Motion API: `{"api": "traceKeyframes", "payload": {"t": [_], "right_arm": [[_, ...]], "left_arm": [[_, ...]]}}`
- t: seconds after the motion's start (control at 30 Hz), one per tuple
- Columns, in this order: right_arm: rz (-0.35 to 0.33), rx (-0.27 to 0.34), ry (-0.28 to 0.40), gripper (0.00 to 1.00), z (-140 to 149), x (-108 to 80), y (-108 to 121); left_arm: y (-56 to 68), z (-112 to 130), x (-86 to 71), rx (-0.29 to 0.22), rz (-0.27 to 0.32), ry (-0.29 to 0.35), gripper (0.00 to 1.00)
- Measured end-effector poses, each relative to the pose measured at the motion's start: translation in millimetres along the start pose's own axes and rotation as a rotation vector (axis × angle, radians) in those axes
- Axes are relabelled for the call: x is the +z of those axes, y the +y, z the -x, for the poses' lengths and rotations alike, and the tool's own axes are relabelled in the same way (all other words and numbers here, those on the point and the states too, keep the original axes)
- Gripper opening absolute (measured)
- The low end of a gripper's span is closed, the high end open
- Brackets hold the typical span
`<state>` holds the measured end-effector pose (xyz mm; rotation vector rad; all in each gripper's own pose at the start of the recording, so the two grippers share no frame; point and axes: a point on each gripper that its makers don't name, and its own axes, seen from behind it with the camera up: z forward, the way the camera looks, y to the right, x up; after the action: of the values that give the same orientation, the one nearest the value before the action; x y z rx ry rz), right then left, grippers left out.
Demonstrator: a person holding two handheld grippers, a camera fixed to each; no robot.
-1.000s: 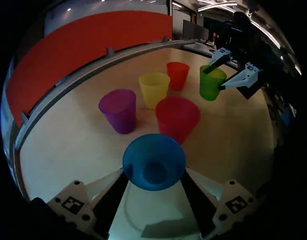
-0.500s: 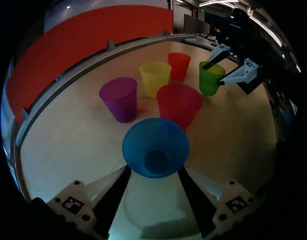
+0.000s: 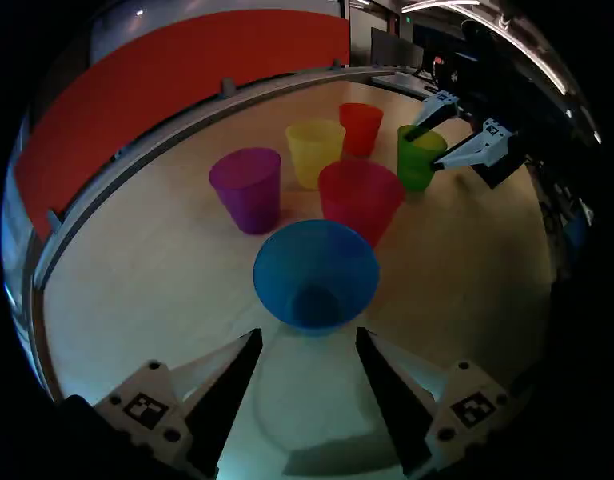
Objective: Pour water
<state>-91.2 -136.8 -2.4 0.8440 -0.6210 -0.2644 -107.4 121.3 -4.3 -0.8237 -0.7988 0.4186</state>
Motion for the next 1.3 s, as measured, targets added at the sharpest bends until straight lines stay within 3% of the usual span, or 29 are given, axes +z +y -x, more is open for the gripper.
{"api": "traceKeyframes", "payload": {"t": [0.67,0.97,1.3], "right_arm": [[0.019,0.004,-0.008,1.00,5.7,-6.2,0.8],[0.047,0.026,0.005,1.00,14.2,-24.6,-1.8],[0.099,0.050,0.039,1.00,17.4,-51.6,-1.8]], "left_arm": [[2.2,-0.2,-9.1,-0.019,-0.008,0.022,0.86],[-1.7,0.6,-24.1,-0.060,-0.039,0.062,0.86],[2.0,-1.2,-49.0,-0.100,-0.091,0.120,0.86]]}}
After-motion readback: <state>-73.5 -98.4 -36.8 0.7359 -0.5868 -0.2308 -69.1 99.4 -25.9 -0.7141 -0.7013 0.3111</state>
